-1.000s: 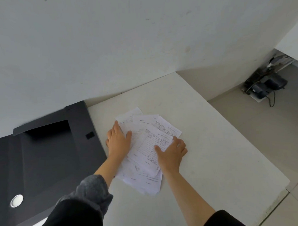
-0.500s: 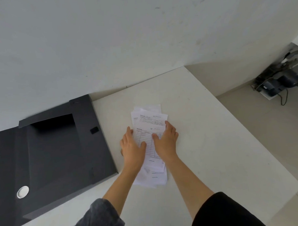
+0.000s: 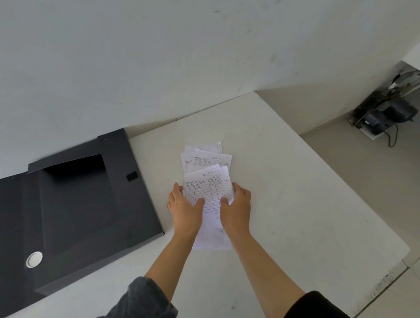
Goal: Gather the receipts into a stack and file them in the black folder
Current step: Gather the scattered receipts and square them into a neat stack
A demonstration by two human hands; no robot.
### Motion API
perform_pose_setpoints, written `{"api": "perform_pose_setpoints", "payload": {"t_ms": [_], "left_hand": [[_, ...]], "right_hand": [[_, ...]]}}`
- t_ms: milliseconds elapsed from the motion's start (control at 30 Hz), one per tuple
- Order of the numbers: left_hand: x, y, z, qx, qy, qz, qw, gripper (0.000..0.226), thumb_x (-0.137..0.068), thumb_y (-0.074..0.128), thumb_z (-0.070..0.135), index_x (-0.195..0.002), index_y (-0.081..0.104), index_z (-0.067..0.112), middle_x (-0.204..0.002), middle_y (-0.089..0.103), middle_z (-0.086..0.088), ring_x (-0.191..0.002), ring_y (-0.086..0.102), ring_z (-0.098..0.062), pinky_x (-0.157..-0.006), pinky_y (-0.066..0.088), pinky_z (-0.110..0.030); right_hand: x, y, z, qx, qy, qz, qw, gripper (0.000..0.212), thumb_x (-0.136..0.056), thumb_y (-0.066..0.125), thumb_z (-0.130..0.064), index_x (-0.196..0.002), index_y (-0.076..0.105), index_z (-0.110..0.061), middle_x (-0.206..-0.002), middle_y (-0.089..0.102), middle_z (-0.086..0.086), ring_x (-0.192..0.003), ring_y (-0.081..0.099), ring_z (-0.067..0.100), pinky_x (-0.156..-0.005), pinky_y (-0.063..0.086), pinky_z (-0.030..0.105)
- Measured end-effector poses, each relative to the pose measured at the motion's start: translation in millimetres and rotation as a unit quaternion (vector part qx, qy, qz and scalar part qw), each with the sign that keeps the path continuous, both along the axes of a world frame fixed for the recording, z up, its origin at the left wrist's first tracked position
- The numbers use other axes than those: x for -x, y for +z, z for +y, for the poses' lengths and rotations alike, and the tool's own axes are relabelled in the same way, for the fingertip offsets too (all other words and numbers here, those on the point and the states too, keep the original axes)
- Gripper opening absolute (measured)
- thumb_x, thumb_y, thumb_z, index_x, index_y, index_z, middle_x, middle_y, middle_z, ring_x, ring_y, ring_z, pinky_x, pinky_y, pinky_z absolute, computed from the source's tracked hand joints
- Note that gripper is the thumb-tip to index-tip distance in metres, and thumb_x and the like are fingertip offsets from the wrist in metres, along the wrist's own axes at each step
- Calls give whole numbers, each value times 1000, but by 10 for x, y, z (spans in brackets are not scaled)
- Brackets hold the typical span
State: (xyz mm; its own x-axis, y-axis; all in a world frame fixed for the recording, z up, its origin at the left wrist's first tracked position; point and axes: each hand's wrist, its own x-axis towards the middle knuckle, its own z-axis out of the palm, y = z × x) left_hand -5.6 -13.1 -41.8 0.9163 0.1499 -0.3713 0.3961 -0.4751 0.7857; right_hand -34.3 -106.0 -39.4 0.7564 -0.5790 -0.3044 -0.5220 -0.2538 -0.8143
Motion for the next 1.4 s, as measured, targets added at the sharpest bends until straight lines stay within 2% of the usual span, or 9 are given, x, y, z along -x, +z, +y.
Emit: {"api": "perform_pose_setpoints", "payload": {"t_ms": [200, 333, 433, 533, 633, 833, 967, 1100, 1400], "left_hand": [[-211, 76, 183, 30, -7, 16, 999, 65, -83, 66, 16, -139, 34, 9, -126, 52, -9, -97, 55, -20, -82, 47, -32], [-284, 98, 204, 0, -68, 16, 998, 46, -81, 67, 18, -124, 53, 14, -115, 56, -7, -102, 56, -24, -91, 50, -39], [-277, 99, 177, -12, -91, 11, 996, 42, -81, 67, 19, -121, 56, 17, -112, 50, -3, -109, 53, -28, -95, 50, -46], [-260, 82, 180, -1, -73, 7, 997, 49, -84, 65, 17, -130, 48, 12, -122, 45, -6, -114, 50, -26, -99, 48, -42], [-191, 50, 172, -3, -55, -7, 998, 60, -86, 63, 15, -139, 36, 9, -131, 42, -8, -118, 48, -25, -99, 45, -37], [-9, 50, 97, -4, -30, -26, 999, 64, -86, 62, 15, -141, 31, 12, -136, 42, -8, -123, 45, -25, -99, 47, -40], [-47, 15, 101, 14, -51, -21, 998, 56, -83, 64, 19, -134, 41, 20, -129, 53, -4, -118, 50, -26, -97, 50, -47], [-196, 29, 103, 94, 11, 28, 995, 38, -84, 63, 12, -120, 49, 14, -119, 61, -3, -105, 58, -23, -82, 52, -35], [-368, 102, -146, -24, 80, 111, 990, 61, -79, 65, 26, -133, 39, 14, -133, 50, -9, -128, 32, -29, -103, 26, -50]], "right_hand": [[0, 23, -179, -33, -58, -35, 997, 53, -85, 54, 3, -135, 40, -9, -136, 38, 9, -123, 47, 25, -103, 42, 35], [-78, 42, -255, -67, -23, -61, 996, 61, -85, 41, 11, -139, 34, -16, -139, 43, 6, -123, 47, 16, -96, 42, 27], [-160, 44, -260, -106, 49, -59, 991, 72, -85, 42, 12, -145, 20, -20, -153, 26, 4, -136, 30, 12, -110, 34, 33], [-110, 8, -268, -26, -49, -80, 995, 71, -83, 51, 8, -144, 19, -14, -154, 12, 7, -142, 20, 19, -112, 27, 31], [114, -65, -206, 44, -156, -62, 985, 56, -82, 53, 4, -134, 34, -6, -139, 37, 15, -128, 37, 31, -102, 37, 36], [164, -141, 22, 147, -22, 27, 989, 34, -89, 53, -13, -122, 50, -5, -121, 53, 14, -115, 37, 30, -94, 29, 29], [-39, -56, -14, 141, 87, 71, 984, 49, -93, 49, -21, -140, 34, -18, -136, 39, 7, -126, 32, 25, -100, 36, 38], [-138, -1, -99, 115, 99, 112, 982, 58, -90, 54, -25, -143, 27, -25, -143, 23, 8, -130, 24, 27, -100, 38, 41], [-155, 21, -104, 119, 150, 70, 979, 64, -89, 53, -15, -144, 19, -16, -146, 29, 5, -131, 24, 26, -101, 38, 37]]}}
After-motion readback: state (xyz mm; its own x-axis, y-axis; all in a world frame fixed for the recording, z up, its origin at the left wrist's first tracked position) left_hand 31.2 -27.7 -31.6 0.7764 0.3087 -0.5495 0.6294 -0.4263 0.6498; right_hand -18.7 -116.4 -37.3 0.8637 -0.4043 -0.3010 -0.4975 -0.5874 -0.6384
